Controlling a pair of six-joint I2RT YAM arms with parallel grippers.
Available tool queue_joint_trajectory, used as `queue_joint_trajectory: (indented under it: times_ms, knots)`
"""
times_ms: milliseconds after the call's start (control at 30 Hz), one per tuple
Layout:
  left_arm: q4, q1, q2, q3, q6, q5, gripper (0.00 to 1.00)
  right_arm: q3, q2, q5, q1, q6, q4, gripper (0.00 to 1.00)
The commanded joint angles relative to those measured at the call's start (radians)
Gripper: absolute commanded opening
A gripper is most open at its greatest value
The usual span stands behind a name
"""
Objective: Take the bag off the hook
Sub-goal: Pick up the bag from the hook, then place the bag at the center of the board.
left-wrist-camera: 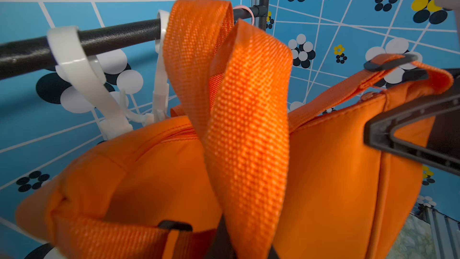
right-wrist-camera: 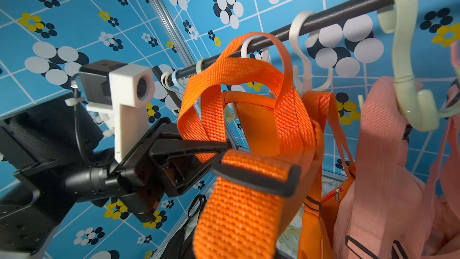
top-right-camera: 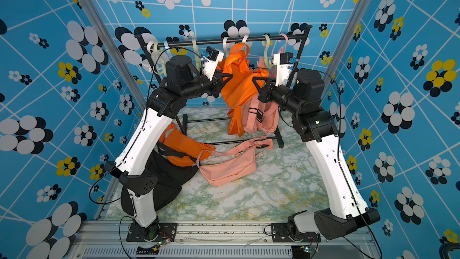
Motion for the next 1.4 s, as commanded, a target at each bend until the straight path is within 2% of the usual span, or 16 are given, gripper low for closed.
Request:
queue_joint_trajectory:
  times_ms: [0, 200, 367, 433, 533, 600, 667, 767, 833, 933, 1067, 1100, 1233, 1300, 1367]
  knots:
    - [0.038, -0.011, -0.150, -0.125, 0.002, 0.005, 0.09, -0.051, -0.086, 0.016, -0.003, -0.030, -0.081, 0.00]
    - [0.098, -0.048, -0.440, -0.429, 0.020, -0.002, 0.14, -0.158, -0.175, -0.016, -0.006, -0.033, -0.338, 0.00]
    - [0.098, -0.061, -0.651, -0.628, -0.018, -0.035, 0.17, -0.170, -0.117, -0.062, -0.005, -0.045, -0.705, 0.00]
    - [0.074, -0.061, -0.702, -0.684, -0.038, -0.046, 0.19, -0.188, -0.056, 0.015, -0.004, -0.060, -0.879, 0.00]
    - [0.009, -0.060, -0.739, -0.754, -0.038, -0.140, 0.21, -0.306, 0.034, 0.265, -0.006, -0.092, -1.063, 0.00]
    - [-0.061, -0.060, -0.728, -0.781, -0.045, -0.198, 0.18, -0.434, 0.076, 0.359, -0.006, -0.115, -1.079, 0.00]
    - [-0.161, -0.060, -0.698, -0.787, -0.050, -0.202, 0.11, -0.538, 0.139, 0.422, -0.005, -0.110, -1.087, 0.00]
    - [-0.252, -0.058, -0.673, -0.799, -0.058, -0.218, 0.05, -0.596, 0.202, 0.282, -0.018, -0.097, -1.017, 0.00]
    - [-0.241, -0.052, -0.681, -0.839, -0.072, -0.220, 0.06, -0.594, 0.223, 0.271, -0.018, -0.077, -0.968, 0.00]
    - [-0.207, -0.039, -0.693, -0.914, -0.103, -0.167, 0.14, -0.560, 0.255, 0.252, -0.018, -0.057, -0.923, 0.00]
    - [-0.245, -0.024, -0.644, -0.987, -0.149, -0.036, 0.26, -0.553, 0.265, 0.226, -0.019, -0.029, -0.852, 0.00]
    - [-0.268, -0.024, -0.623, -0.999, -0.157, -0.001, 0.31, -0.558, 0.265, 0.220, -0.020, -0.022, -0.831, 0.00]
    - [-0.272, -0.044, -0.550, -1.099, -0.221, 0.120, 0.67, -0.596, 0.273, 0.183, -0.024, 0.016, -0.730, 0.00]
    - [-0.215, -0.060, -0.555, -1.173, -0.257, 0.135, 0.75, -0.630, 0.273, 0.157, -0.031, 0.056, -0.657, 0.00]
    - [-0.178, -0.067, -0.558, -1.215, -0.283, 0.131, 0.80, -0.676, 0.267, 0.115, -0.048, 0.121, -0.547, 0.00]
